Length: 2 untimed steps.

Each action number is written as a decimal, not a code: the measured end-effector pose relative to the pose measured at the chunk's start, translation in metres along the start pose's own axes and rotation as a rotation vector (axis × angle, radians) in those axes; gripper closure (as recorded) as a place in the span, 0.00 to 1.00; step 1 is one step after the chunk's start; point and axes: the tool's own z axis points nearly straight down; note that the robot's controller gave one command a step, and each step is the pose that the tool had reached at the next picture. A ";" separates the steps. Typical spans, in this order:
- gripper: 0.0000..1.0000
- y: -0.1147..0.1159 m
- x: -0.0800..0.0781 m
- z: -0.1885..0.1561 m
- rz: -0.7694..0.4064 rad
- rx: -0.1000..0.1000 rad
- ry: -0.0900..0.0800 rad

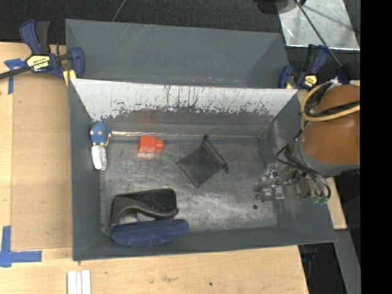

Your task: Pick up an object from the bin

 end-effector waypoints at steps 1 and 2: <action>1.00 0.017 0.004 0.004 -0.004 0.000 0.000; 1.00 0.015 0.003 0.056 0.061 0.000 0.002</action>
Offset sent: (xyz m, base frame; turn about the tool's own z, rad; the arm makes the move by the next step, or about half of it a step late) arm -0.0042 0.0168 -0.0041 -0.0022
